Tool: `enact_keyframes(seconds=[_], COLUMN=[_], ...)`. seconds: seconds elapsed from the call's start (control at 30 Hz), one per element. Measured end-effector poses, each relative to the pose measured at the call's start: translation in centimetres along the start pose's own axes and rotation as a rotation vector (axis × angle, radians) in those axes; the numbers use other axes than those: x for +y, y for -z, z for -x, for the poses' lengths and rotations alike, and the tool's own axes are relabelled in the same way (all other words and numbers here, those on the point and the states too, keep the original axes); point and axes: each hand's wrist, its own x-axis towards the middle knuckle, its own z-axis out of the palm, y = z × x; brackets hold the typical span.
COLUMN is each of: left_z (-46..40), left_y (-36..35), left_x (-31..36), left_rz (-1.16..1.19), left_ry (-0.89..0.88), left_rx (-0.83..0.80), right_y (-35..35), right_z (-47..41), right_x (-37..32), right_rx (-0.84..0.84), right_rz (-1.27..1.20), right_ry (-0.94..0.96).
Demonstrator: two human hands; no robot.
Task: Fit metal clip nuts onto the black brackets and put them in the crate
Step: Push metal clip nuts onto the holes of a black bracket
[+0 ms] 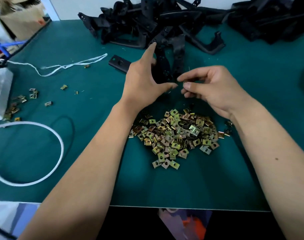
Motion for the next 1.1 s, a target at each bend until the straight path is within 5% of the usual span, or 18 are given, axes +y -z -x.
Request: enact_keyframes(seconds=[0.3, 1.1], left_z=[0.1, 0.4], left_y=[-0.2, -0.2], left_x=[0.3, 0.9], left_rz=[0.018, 0.031], left_ry=[-0.063, -0.085], left_rx=[-0.069, -0.118], right_y=[0.1, -0.5], right_z=[-0.6, -0.6], right_x=[0.4, 0.8], right_rx=[0.215, 0.208], right_rz=[-0.242, -0.225], right_ry=[-0.036, -0.009])
